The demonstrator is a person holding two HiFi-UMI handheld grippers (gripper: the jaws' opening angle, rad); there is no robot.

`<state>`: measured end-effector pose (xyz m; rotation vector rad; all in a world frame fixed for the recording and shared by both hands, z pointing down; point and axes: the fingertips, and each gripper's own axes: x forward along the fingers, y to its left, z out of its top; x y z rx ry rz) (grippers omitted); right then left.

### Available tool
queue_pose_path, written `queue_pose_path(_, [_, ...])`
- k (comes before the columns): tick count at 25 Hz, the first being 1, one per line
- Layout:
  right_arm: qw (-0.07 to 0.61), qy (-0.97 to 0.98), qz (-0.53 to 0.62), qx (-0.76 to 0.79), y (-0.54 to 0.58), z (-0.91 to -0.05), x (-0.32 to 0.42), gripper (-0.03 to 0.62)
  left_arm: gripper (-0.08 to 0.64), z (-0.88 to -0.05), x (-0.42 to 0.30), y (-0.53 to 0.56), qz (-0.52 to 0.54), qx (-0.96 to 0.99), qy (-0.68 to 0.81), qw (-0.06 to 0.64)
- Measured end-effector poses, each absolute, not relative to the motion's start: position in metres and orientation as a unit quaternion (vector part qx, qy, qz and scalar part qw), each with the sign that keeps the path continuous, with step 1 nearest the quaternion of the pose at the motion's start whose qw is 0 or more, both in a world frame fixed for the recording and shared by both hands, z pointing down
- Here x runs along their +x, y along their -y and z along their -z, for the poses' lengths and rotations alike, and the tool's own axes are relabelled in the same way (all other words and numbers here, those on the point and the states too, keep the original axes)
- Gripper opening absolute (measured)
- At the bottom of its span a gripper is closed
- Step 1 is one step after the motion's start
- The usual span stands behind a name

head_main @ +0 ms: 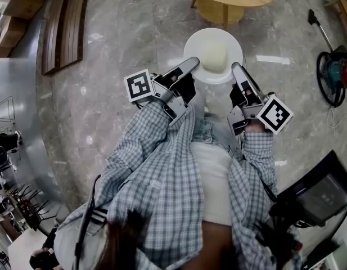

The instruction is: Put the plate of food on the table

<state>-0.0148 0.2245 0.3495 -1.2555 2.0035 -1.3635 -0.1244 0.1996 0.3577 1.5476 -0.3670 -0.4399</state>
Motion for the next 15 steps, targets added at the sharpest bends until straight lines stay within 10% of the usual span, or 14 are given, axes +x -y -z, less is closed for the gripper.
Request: queue_pose_path(15, [0.209,-0.698,0.497,-0.471,-0.190,-0.356,0.034,0.054,0.048,-0.364,-0.075,-0.161,0.177,0.686,0.150,0.690])
